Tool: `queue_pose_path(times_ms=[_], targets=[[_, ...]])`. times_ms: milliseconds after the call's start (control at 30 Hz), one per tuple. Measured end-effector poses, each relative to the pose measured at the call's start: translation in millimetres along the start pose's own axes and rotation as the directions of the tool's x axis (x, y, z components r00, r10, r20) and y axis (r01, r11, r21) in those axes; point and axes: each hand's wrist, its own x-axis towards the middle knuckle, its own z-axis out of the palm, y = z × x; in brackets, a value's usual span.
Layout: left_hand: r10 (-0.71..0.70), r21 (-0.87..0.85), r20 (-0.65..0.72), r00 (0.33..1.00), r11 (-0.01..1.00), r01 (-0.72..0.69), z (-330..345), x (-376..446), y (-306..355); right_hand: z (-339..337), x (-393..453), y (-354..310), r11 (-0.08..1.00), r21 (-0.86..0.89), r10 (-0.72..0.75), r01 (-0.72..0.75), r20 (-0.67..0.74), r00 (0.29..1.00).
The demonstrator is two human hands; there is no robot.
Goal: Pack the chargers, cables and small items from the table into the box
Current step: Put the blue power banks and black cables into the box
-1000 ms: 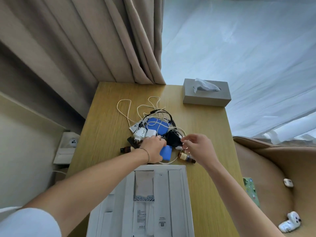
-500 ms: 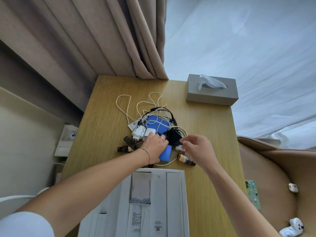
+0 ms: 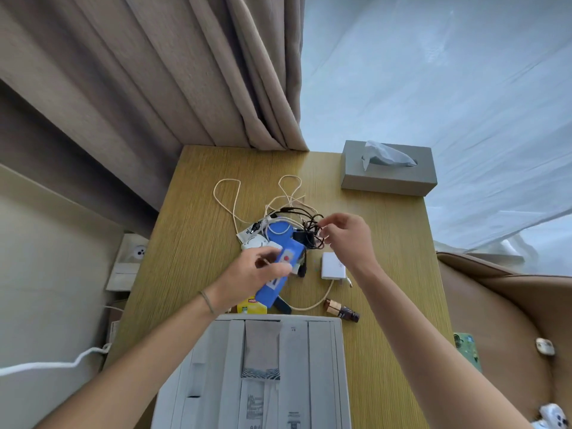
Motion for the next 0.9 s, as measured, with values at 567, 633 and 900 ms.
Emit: queue_pose_path(times_ms=[567,633,900], targets=[[0.075,-0.707,-0.053,0.996,0.701,-0.09,-43.3,-88.6,48.1,56.2,17.1,12.1,0.821,-0.533,-0.082,0.206,0.247,0.966],[0.106,-0.789,-0.055,0.993,0.605,-0.108,-49.0,-94.1,55.3,62.6,22.1,15.6,0.778,-0.595,-0.048,0.202,0.264,0.963],[-0.06,-0.775,-0.276,0.959,0.604,-0.185,-63.1,-117.0,52.3,98.1,35.1,20.9,0.571,-0.775,-0.031,0.271,0.309,0.95]])
